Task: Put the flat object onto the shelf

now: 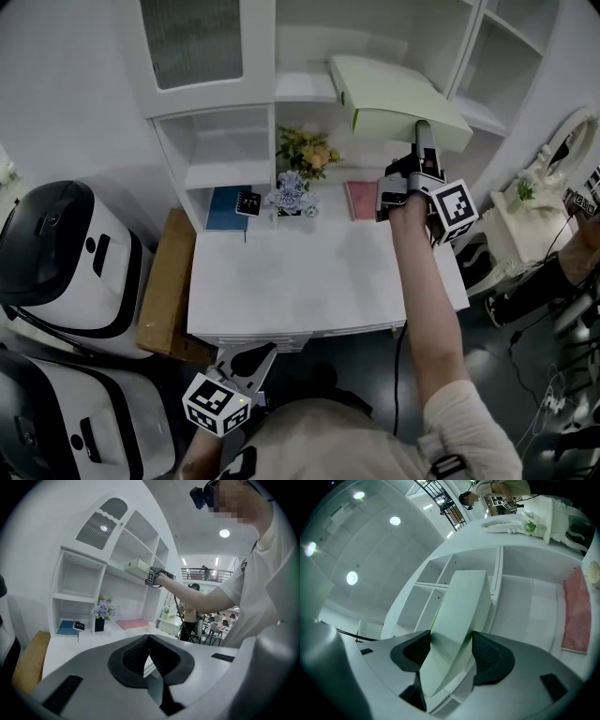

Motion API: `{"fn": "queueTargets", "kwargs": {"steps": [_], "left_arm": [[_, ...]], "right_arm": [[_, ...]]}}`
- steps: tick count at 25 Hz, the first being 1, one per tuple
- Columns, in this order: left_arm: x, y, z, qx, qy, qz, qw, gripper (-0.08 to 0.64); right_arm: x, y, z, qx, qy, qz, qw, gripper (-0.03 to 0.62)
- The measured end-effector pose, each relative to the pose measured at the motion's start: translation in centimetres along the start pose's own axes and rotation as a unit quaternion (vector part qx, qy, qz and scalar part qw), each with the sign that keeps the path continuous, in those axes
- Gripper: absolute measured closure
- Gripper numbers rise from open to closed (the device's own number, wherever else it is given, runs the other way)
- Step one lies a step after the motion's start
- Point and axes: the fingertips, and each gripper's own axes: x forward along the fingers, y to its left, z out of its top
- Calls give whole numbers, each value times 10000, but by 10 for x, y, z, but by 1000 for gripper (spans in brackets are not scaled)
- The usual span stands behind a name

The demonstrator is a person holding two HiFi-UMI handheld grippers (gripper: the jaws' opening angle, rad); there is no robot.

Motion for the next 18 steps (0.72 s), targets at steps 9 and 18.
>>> {"fn": "queueTargets", "kwargs": {"steps": [9, 18], "left_arm": [[5, 2, 2, -49, -11, 89, 9999, 546], [9, 8, 6, -104, 13, 185, 9998, 546]], "right_arm": [[10, -6, 1, -70, 38, -42, 10000, 321], [26, -16, 0, -112, 47, -92, 9999, 325]]}}
